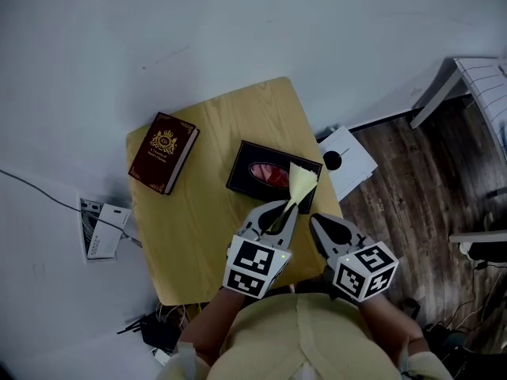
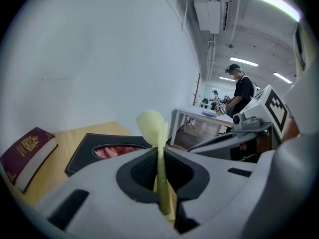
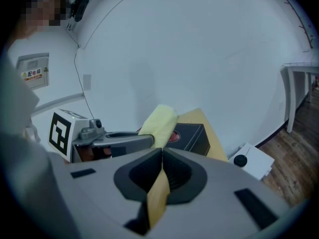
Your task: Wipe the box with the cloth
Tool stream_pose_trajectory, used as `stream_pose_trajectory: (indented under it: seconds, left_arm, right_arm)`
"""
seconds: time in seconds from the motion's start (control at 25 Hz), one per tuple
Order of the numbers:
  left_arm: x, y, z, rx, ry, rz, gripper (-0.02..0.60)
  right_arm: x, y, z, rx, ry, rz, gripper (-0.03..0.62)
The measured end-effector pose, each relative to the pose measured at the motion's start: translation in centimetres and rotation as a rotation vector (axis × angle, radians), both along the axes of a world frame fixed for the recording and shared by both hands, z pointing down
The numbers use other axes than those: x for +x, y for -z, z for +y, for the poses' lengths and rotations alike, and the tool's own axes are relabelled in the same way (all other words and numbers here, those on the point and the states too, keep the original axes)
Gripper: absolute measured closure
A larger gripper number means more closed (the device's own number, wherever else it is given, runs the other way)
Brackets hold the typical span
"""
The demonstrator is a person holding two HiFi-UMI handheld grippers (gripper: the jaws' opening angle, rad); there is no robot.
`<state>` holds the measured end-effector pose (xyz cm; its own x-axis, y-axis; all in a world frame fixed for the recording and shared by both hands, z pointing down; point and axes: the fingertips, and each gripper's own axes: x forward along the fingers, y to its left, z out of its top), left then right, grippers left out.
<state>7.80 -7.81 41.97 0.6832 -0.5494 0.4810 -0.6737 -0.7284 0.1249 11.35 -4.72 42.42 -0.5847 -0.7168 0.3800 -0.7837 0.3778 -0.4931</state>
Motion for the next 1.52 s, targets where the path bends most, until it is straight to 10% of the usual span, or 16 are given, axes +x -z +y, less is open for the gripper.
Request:
stream_pose_trajectory:
  seconds: [1.52]
  left_arm:
    - [-17.4,-6.9,0.6,-0.061,0.338,-0.035,0.552]
  right_arm:
    - [-6.9,-0.4,2.7,-0.022,-0.013,0.056,0.562]
